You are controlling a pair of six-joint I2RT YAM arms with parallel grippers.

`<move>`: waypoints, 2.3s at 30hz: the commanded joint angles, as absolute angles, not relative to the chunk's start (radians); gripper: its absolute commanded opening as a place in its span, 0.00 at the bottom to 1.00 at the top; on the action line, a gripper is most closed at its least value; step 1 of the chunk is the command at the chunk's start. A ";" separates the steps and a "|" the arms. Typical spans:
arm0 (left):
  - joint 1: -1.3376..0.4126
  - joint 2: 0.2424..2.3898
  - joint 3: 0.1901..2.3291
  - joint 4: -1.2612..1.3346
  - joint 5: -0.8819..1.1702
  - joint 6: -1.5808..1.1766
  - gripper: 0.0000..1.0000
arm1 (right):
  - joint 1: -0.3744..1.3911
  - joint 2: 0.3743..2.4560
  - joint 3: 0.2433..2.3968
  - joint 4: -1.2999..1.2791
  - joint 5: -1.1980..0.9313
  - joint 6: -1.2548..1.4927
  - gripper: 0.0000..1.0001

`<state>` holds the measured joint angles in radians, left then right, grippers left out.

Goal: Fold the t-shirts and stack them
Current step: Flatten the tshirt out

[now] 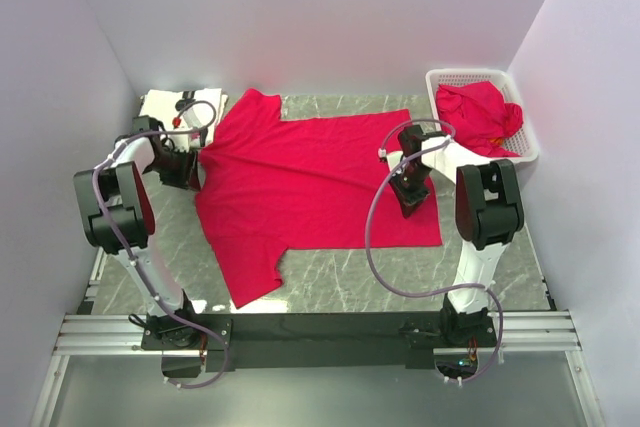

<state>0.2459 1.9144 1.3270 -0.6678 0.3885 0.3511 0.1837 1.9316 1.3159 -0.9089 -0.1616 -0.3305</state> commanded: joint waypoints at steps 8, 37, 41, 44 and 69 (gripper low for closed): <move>0.052 1.550 1.194 -0.903 0.499 0.793 0.49 | 0.190 1.766 1.348 -0.995 -0.230 -0.345 0.14; -0.629 1.226 0.673 -0.917 0.163 0.917 0.39 | 0.190 1.787 1.192 -0.985 -0.140 -0.373 0.11; -0.627 1.221 0.738 -1.037 0.182 0.960 0.37 | 0.190 1.755 1.170 -1.006 -0.106 -0.397 0.11; -0.577 1.195 0.790 -1.054 0.225 0.965 0.38 | 0.190 1.712 1.178 -1.019 -0.142 -0.425 0.11; -0.106 1.530 0.838 -0.808 0.273 0.905 0.43 | 0.213 1.844 1.149 -0.956 -0.150 -0.390 0.11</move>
